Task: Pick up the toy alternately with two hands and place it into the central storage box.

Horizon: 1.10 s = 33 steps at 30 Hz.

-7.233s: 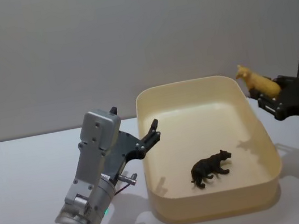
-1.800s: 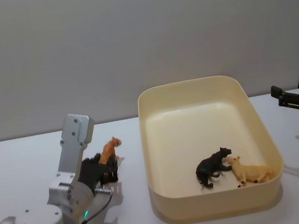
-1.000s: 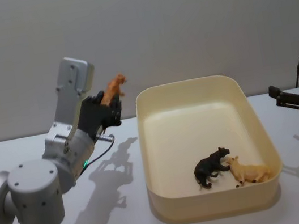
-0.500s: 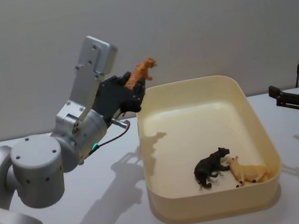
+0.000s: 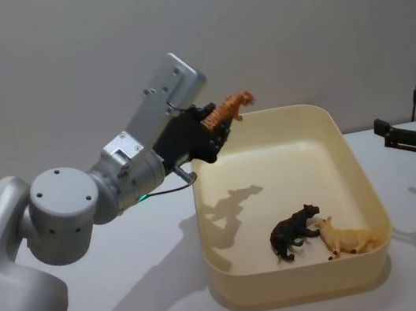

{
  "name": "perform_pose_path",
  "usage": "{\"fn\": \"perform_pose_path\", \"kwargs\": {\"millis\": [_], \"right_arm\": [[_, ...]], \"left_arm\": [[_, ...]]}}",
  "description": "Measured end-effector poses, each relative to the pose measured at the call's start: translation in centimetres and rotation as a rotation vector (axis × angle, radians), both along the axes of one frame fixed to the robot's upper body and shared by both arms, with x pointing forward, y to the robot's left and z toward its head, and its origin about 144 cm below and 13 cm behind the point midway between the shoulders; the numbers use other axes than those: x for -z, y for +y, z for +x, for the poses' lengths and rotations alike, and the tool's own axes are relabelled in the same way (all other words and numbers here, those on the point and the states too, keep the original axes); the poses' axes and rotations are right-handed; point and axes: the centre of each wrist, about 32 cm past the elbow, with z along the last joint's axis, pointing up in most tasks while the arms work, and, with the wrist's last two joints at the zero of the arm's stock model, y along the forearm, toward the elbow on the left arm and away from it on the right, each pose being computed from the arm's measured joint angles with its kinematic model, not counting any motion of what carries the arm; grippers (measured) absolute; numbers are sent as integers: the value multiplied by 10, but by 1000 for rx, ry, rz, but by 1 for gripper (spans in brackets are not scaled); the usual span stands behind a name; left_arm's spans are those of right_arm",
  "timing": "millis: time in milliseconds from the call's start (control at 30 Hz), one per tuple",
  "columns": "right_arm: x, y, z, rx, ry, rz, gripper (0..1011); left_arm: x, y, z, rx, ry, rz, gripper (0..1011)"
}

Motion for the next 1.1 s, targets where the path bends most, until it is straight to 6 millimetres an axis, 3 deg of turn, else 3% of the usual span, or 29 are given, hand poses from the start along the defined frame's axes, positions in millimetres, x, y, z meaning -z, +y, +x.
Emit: {"fn": "perform_pose_path", "kwargs": {"millis": [200,233,800,1100], "right_arm": [[0,0,0,0,0,0,1001],[0,0,0,0,0,0,1001],[0,0,0,0,0,0,1001],[0,0,0,0,0,0,1001]], "left_arm": [[0,-2,8,51,-23,78,410],[1,-3,9,61,-27,91,475],[1,-6,17,115,-45,173,976],[1,-6,19,124,-47,189,1002]]}}
